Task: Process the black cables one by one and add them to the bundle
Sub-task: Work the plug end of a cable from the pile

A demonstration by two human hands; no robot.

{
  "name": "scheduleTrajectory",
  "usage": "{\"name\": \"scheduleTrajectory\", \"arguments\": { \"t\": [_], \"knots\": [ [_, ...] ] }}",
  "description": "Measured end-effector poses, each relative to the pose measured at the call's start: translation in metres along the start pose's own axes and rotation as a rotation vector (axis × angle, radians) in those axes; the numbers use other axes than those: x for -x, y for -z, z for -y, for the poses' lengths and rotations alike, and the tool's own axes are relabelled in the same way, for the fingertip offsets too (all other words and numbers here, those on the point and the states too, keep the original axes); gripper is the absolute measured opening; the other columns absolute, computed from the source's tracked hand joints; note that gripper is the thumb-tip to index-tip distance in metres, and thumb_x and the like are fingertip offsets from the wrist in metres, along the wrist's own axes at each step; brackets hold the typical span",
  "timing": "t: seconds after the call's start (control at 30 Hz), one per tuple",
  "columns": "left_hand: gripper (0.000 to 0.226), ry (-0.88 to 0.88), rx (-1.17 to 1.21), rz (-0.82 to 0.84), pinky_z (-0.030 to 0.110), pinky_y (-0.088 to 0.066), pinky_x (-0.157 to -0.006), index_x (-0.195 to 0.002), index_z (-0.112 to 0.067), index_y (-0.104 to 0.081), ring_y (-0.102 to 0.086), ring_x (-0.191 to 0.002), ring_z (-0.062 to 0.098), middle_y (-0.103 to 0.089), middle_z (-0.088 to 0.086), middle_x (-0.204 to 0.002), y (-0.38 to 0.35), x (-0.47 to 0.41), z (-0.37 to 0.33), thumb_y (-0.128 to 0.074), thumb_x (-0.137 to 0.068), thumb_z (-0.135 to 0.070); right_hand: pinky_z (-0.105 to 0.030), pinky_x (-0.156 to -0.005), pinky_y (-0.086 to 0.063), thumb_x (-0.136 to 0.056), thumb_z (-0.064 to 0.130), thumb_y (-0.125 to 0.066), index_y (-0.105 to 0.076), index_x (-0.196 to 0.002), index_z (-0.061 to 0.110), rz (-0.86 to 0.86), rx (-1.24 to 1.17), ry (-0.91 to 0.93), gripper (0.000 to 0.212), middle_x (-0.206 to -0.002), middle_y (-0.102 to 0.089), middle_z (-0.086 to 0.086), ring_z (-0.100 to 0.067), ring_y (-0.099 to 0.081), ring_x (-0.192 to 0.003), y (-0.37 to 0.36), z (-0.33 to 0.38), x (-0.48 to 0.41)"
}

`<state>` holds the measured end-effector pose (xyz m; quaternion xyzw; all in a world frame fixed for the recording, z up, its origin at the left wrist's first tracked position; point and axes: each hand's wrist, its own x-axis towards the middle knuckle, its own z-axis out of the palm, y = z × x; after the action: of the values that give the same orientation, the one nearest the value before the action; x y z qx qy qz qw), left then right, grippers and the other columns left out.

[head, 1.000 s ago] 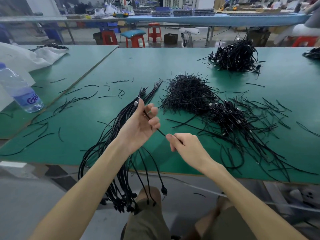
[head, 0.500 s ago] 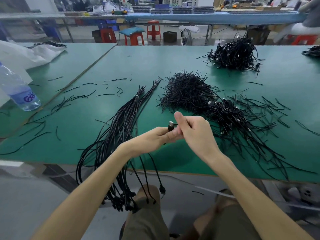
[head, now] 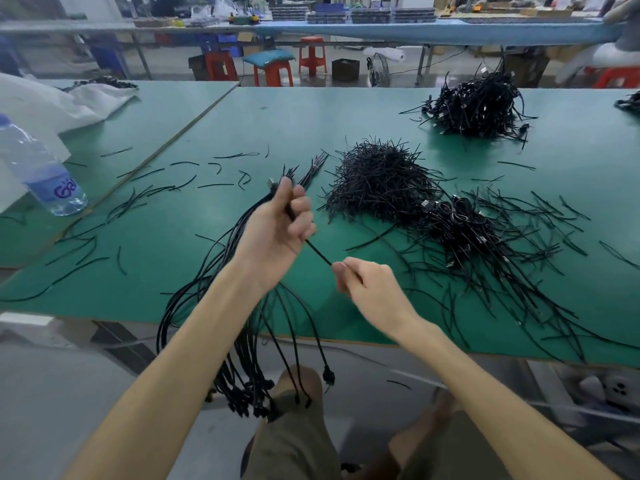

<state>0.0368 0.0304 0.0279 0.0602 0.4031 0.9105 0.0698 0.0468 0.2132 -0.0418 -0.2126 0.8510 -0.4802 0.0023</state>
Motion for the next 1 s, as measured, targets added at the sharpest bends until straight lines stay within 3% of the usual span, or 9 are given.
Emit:
{"name": "scheduleTrajectory", "arguments": {
  "t": [0.1, 0.23, 0.33, 0.43, 0.53, 0.67, 0.77, 0.93, 1.0],
  "knots": [
    [0.037, 0.022, -0.477, 0.08, 0.021, -0.022, -0.042, -0.079, -0.02, -0.06, -0.027, -0.04, 0.007, -0.041, -0.01, -0.056, 0.009, 0.008, -0.016, -0.047, -0.106, -0.041, -0.031, -0.049, -0.034, -0.101, 0.057, -0.05, -0.059, -0.065, 0.019, -0.009, 0.11, -0.016, 0.053, -0.052, -0.052, 0.001, -0.01, -0.037, -0.043, 0.017, -0.005, -0.014],
    [0.042, 0.238, -1.338, 0.341, 0.019, -0.04, -0.05, -0.078, -0.03, -0.072, -0.05, -0.047, 0.003, -0.063, -0.013, -0.059, 0.001, 0.017, 0.005, -0.044, -0.108, -0.043, -0.02, -0.043, -0.027, -0.098, 0.051, -0.059, -0.06, -0.054, 0.019, -0.109, 0.191, -0.066, 0.055, -0.041, -0.049, 0.01, -0.007, -0.044, -0.04, 0.032, 0.01, -0.036],
    [0.036, 0.151, -1.536, 0.216, 0.018, -0.035, -0.052, -0.08, -0.03, -0.061, -0.04, -0.045, 0.0, -0.05, -0.018, -0.053, 0.002, 0.011, 0.029, -0.042, -0.109, -0.041, -0.016, -0.045, -0.031, -0.101, 0.046, -0.056, -0.05, -0.05, 0.017, -0.124, 0.073, -0.086, 0.059, -0.039, -0.048, 0.013, -0.006, -0.042, -0.04, 0.027, 0.022, -0.038],
    [0.03, 0.076, -1.055, 0.153, 0.009, -0.048, -0.081, -0.104, -0.029, -0.067, -0.064, -0.087, -0.012, -0.071, -0.027, -0.091, 0.005, 0.009, 0.036, -0.039, -0.109, -0.039, -0.029, -0.054, -0.035, -0.105, 0.048, -0.048, -0.05, -0.058, 0.018, -0.118, -0.142, -0.114, 0.055, -0.046, -0.046, 0.011, -0.009, -0.04, -0.045, 0.025, 0.031, -0.029],
    [0.059, 0.069, -0.551, 0.115, 0.029, -0.042, -0.115, -0.142, -0.006, -0.053, -0.055, -0.135, 0.015, -0.062, 0.001, -0.143, 0.008, 0.004, 0.036, -0.034, -0.104, -0.046, -0.018, -0.046, -0.03, -0.106, 0.05, -0.045, -0.047, -0.058, 0.02, -0.072, -0.338, -0.091, 0.056, -0.045, -0.041, 0.013, -0.003, -0.035, -0.041, 0.025, 0.032, -0.019],
    [0.05, 0.004, 0.031, -0.076, 0.031, -0.056, -0.094, -0.128, -0.001, -0.06, -0.072, -0.101, 0.016, -0.074, 0.008, -0.117, 0.001, -0.007, 0.014, -0.034, -0.109, -0.039, -0.019, -0.051, -0.032, -0.104, 0.057, -0.042, -0.045, -0.055, 0.02, 0.03, -0.139, -0.003, 0.062, -0.046, -0.042, 0.011, -0.005, -0.037, -0.045, 0.009, 0.029, -0.002],
    [0.04, 0.036, 0.261, 0.02, 0.025, -0.055, -0.07, -0.089, -0.012, -0.064, -0.045, -0.057, 0.006, -0.057, -0.006, -0.071, -0.002, -0.001, -0.016, -0.041, -0.108, -0.039, -0.033, -0.055, -0.034, -0.102, 0.062, -0.039, -0.04, -0.061, 0.009, 0.03, 0.091, 0.031, 0.067, -0.053, -0.041, 0.003, -0.014, -0.035, -0.05, 0.015, 0.016, -0.004],
    [0.054, 0.301, -1.284, 0.524, 0.02, -0.041, -0.061, -0.077, -0.019, -0.073, -0.047, -0.053, 0.01, -0.056, -0.008, -0.06, -0.005, 0.019, -0.019, -0.04, -0.108, -0.049, -0.033, -0.056, -0.03, -0.096, 0.051, -0.062, -0.05, -0.064, 0.015, -0.061, 0.401, -0.004, 0.05, -0.051, -0.05, 0.01, -0.011, -0.042, -0.048, 0.041, 0.006, -0.027],
    [0.052, 0.452, -1.545, 0.618, 0.023, -0.049, -0.07, -0.092, -0.015, -0.077, -0.06, -0.058, 0.015, -0.067, -0.008, -0.062, -0.005, 0.017, -0.006, -0.039, -0.108, -0.047, -0.035, -0.057, -0.033, -0.092, 0.058, -0.063, -0.057, -0.067, 0.015, -0.095, 0.45, -0.014, 0.051, -0.057, -0.054, 0.007, -0.015, -0.048, -0.056, 0.039, 0.014, -0.033]
  ]
}}
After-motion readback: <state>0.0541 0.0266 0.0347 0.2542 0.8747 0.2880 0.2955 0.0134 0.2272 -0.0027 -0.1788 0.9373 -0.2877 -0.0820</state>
